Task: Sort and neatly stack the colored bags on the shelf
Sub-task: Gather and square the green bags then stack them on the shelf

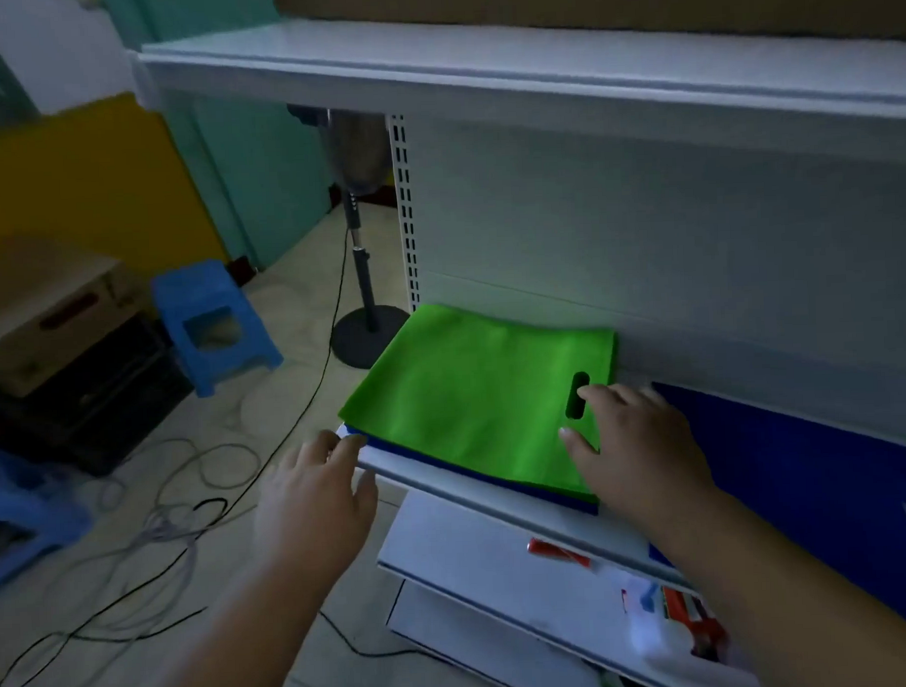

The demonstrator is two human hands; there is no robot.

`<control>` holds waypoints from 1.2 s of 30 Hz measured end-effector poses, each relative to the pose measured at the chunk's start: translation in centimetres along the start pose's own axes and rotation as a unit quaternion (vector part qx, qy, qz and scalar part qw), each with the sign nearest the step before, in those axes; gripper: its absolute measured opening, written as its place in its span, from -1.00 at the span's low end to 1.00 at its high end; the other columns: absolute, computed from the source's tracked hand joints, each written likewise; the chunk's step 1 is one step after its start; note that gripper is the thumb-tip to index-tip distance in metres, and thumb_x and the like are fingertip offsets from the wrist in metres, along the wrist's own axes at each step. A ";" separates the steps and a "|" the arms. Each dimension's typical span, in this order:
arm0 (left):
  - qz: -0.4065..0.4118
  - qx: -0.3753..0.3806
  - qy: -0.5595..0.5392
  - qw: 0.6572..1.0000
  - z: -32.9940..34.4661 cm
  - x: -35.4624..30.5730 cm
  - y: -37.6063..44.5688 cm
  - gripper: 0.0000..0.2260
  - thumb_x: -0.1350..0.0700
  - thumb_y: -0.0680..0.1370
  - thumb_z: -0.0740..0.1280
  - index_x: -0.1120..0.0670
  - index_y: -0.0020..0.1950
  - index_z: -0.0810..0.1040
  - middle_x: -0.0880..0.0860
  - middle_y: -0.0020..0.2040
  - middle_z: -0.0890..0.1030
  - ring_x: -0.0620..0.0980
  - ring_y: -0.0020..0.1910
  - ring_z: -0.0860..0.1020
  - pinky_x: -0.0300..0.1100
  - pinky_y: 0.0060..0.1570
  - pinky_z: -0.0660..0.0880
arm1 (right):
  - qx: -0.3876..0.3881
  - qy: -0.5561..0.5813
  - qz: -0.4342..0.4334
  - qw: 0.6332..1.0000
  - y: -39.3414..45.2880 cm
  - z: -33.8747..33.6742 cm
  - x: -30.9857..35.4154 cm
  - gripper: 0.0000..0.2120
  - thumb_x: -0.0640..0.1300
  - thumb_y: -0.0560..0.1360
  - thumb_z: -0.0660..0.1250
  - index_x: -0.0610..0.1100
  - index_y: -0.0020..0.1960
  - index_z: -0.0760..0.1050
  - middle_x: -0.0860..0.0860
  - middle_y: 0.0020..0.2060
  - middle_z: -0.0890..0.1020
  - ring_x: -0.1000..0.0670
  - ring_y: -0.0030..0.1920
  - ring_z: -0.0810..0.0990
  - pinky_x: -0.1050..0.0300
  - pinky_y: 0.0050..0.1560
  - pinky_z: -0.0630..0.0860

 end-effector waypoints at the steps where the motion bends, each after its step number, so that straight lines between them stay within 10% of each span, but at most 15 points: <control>1: 0.007 0.004 0.002 1.000 0.3 0.6 1.0 -0.65 -0.09 0.51 0.18 0.01 0.19 0.56 0.07 0.07 0.58 0.14 -0.07 0.58 -0.03 -0.15 0.49 | 0.005 -0.013 0.018 1.000 -0.2 0.4 0.1 -0.52 0.19 0.56 0.19 -0.08 0.36 0.39 -0.05 0.19 0.57 -0.12 0.15 0.45 0.03 0.10 0.41; 9: 0.093 0.051 -0.044 0.993 2.8 2.2 6.5 -0.79 -0.03 0.53 0.32 0.00 0.11 0.58 0.07 0.04 0.59 0.18 -0.18 0.57 -0.10 -0.27 0.41 | -0.026 -0.072 0.126 0.989 -1.9 3.2 1.3 -0.62 0.12 0.41 0.42 -0.15 0.06 0.59 -0.08 -0.17 0.69 -0.20 -0.13 0.51 0.02 -0.19 0.44; 18: 0.064 0.028 -0.146 0.987 0.8 4.5 7.9 -0.90 0.08 0.55 0.33 0.04 -0.05 0.64 0.01 -0.08 0.60 0.11 -0.30 0.55 -0.14 -0.34 0.45 | -0.063 -0.100 0.116 0.986 -2.1 3.0 3.3 -0.62 0.17 0.50 0.17 -0.10 -0.02 0.57 -0.01 -0.34 0.65 -0.15 -0.17 0.49 0.06 -0.25 0.32; 28: -0.031 0.245 -0.310 0.918 5.3 5.8 6.4 -0.78 0.26 0.51 0.23 -0.09 -0.03 0.42 0.06 -0.35 0.46 0.03 -0.45 0.40 -0.18 -0.44 0.30 | -0.015 0.107 0.298 0.948 -6.1 4.6 0.2 -0.42 0.24 0.48 0.27 0.04 0.41 0.24 -0.03 0.04 0.59 -0.09 -0.04 0.58 0.02 -0.08 0.55; 36: 0.004 0.127 -0.260 0.957 2.3 2.8 3.9 -0.77 0.19 0.58 0.19 -0.16 0.05 0.48 -0.01 -0.38 0.50 0.01 -0.45 0.47 -0.21 -0.49 0.30 | -0.060 0.150 0.210 0.964 -6.5 1.2 -0.2 -0.55 -0.10 0.58 0.29 0.05 0.45 0.34 -0.12 -0.11 0.66 -0.15 -0.18 0.57 0.08 -0.23 0.40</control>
Point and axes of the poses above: each hand's wrist, its own y-axis towards the middle knuckle, its own z-axis out of the palm, x = y × z, the point moved 10 cm from there along y, towards the middle knuckle
